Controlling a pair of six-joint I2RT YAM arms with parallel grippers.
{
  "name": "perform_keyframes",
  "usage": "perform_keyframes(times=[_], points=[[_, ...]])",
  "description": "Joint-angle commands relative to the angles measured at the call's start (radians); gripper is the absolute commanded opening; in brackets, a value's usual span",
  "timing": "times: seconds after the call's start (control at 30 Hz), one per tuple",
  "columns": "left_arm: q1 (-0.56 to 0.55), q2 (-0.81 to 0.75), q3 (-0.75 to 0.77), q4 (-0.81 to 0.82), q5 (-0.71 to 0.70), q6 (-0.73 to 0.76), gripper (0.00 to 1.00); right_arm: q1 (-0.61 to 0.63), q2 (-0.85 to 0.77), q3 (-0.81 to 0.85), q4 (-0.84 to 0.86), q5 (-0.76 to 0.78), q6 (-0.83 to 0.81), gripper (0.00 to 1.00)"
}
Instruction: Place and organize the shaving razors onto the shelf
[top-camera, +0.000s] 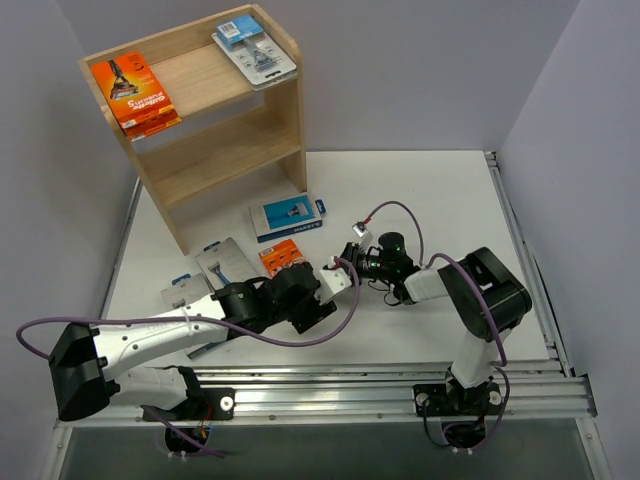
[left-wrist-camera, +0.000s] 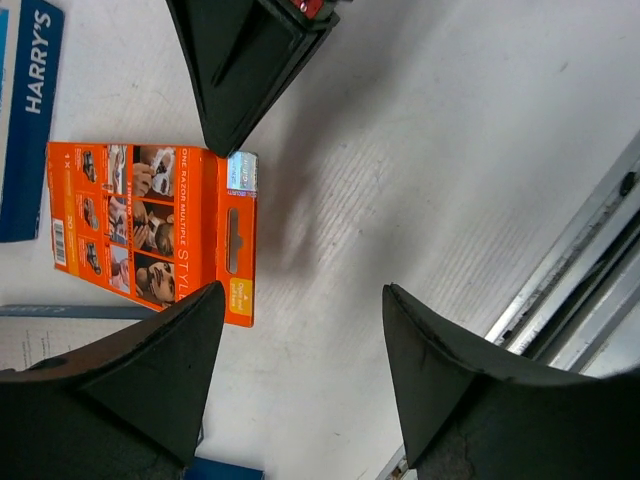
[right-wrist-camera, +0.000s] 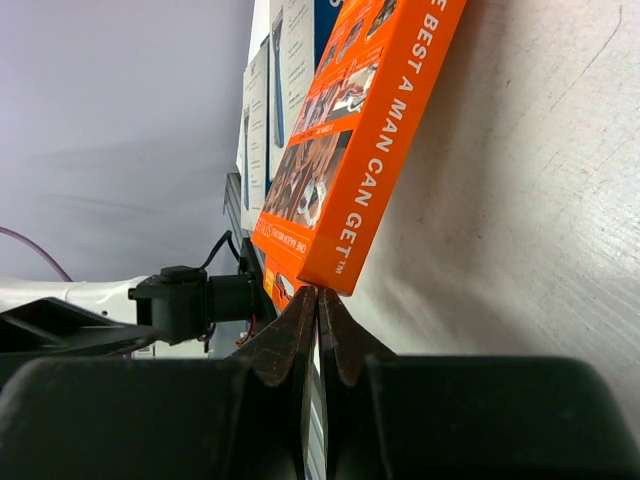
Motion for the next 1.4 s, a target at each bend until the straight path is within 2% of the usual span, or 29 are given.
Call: perform_keyframes(times=[0.0,0.23,0.37,0.53,0.57,0.7,0.8,0.87,0.93,1.0,1.03,1.13,1.2,1.37], points=[[-0.015,0.048,-0.007,0.042,-0.112,0.006,0.73,0.0,-0.041,0.024,0.075,-0.034,0.024,0.0],[-0.01,0.157,-0.031,0.099,-0.236,-0.004,0.74,-0.005,-0.046,0.024,0.08,-0.048,0.026,0.0],[-0.01,0.235,-0.008,0.112,-0.421,-0.013,0.74,-0.005,-0.04,0.024,0.089,-0.056,0.03,0.0],[-0.001,0.304,-0.006,0.186,-0.537,0.007,0.72,-0.003,-0.036,0.005,0.149,-0.071,0.058,0.0],[0.0,0.329,-0.006,0.198,-0.557,0.018,0.69,-0.005,-0.036,0.0,0.156,-0.073,0.068,0.0],[-0.003,0.369,0.015,0.212,-0.673,0.035,0.23,-0.006,-0.036,-0.011,0.161,-0.076,0.066,0.0],[-0.012,0.35,0.034,0.185,-0.764,0.036,0.1,-0.015,-0.039,-0.012,0.167,-0.077,0.073,0.0],[-0.019,0.306,0.042,0.168,-0.778,0.041,0.04,-0.029,-0.041,-0.011,0.175,-0.076,0.079,0.02],[-0.03,0.271,0.049,0.137,-0.796,0.041,0.02,-0.06,-0.046,-0.015,0.193,-0.071,0.101,0.15],[-0.03,0.206,0.083,0.061,-0.813,0.004,0.02,-0.08,-0.058,-0.015,0.207,-0.076,0.119,0.16],[-0.03,0.18,0.097,0.03,-0.813,-0.016,0.02,-0.098,-0.064,-0.012,0.207,-0.077,0.122,0.26],[-0.03,0.058,0.138,-0.074,-0.77,-0.132,0.02,-0.116,-0.104,0.001,0.164,-0.079,0.104,0.34],[-0.03,-0.056,0.158,-0.133,-0.697,-0.178,0.02,-0.117,-0.116,0.014,0.091,-0.077,0.076,0.34],[-0.024,-0.327,0.16,-0.152,-0.507,-0.302,0.02,-0.117,-0.15,0.026,0.003,-0.074,0.01,0.33]])
